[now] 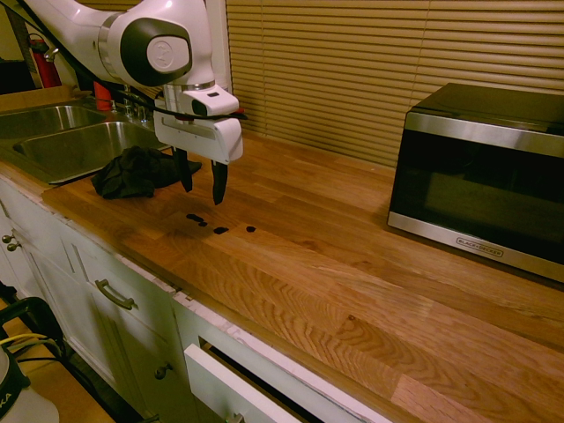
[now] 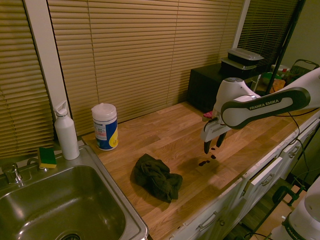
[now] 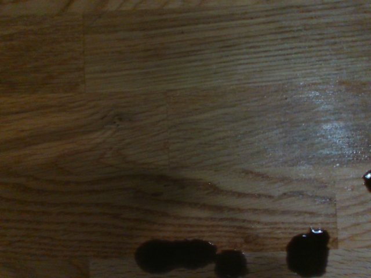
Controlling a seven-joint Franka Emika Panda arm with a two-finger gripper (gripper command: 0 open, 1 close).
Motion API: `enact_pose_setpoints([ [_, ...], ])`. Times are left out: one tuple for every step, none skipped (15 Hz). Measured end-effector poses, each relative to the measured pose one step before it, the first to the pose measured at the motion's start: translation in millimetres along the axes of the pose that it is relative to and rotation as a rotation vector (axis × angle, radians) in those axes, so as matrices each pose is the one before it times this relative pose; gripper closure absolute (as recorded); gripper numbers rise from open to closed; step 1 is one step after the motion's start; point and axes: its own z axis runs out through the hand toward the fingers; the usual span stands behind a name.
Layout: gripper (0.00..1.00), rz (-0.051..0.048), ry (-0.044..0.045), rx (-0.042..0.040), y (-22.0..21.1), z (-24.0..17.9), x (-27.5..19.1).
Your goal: Clear the spill
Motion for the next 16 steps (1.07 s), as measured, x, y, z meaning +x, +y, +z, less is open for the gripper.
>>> enact_pose_setpoints([
  [0.00,0.00001,-0.00098,-0.00099,-0.05,0.62,0.04],
  [0.00,-0.00184,0.00011,-0.00049,-0.67,0.13,-0.35],
  [0.00,-0.00401,0.00168,0.00035,-3.22,-0.25,-1.71],
  [0.00,-0.00660,0.00373,0.00315,-6.09,-0.93,-3.73],
  [0.00,-0.00855,0.00482,0.00800,-8.35,-1.41,-4.94],
  [0.00,-0.00880,0.00326,0.01184,-9.54,-2.01,-6.35],
  [0.00,-0.00734,-0.00039,0.01246,-9.27,-2.86,-6.56],
  [0.00,-0.00659,-0.00084,0.01818,-10.01,-5.72,-6.55],
  [0.00,-0.00381,-0.00027,0.01958,-10.90,-6.58,-7.25],
  [0.00,-0.00335,-0.00291,0.02203,-11.09,-6.60,-7.84],
  [0.00,-0.00480,-0.00065,0.01934,-11.12,-5.33,-8.84],
  [0.00,-0.00283,0.00298,0.01493,-12.29,-4.30,-10.19],
  [0.00,-0.00251,0.00288,0.00883,-12.36,-1.80,-11.44],
  [0.00,-0.00464,-0.00188,0.00624,-13.09,-0.42,-11.16],
  [0.00,-0.00450,-0.00406,0.00611,-13.24,0.67,-10.68],
  [0.00,-0.00669,-0.00564,0.00612,-13.50,1.88,-11.36],
])
